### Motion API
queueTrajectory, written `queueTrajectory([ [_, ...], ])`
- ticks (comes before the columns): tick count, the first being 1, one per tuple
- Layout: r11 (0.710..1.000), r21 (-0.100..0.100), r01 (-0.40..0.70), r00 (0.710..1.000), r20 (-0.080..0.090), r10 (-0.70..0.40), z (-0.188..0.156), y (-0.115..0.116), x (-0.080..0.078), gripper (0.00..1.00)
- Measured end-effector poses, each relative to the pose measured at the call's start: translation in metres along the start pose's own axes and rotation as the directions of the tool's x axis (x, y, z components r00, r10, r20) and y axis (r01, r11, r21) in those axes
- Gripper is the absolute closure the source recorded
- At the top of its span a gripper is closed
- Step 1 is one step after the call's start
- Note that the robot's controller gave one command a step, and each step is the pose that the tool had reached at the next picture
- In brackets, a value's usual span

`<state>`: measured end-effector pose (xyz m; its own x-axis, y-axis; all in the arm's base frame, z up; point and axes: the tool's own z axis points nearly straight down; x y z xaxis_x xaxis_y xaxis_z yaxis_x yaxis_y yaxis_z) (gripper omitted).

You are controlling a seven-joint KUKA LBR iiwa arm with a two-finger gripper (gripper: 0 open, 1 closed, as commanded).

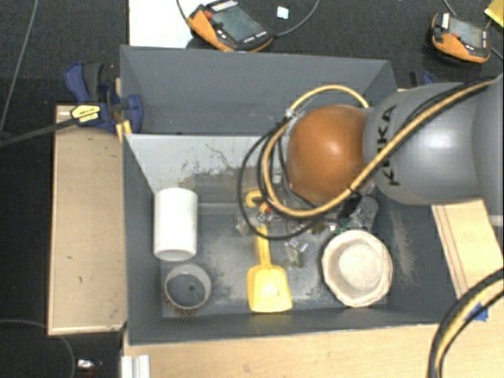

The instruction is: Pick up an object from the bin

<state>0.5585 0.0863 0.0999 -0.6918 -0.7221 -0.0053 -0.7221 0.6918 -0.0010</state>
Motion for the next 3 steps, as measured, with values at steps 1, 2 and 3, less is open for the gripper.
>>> queueTrajectory([
  [1, 1.000, 0.003, -0.009, 1.000, 0.004, 0.009, 0.029, 0.008, 0.018, 0.00],
  [2, 0.883, 0.007, 0.470, 0.883, 0.007, -0.470, 0.029, -0.014, 0.014, 1.00],
  [3, 0.884, 0.007, 0.468, 0.884, 0.007, -0.468, 0.029, -0.014, 0.014, 1.00],
])
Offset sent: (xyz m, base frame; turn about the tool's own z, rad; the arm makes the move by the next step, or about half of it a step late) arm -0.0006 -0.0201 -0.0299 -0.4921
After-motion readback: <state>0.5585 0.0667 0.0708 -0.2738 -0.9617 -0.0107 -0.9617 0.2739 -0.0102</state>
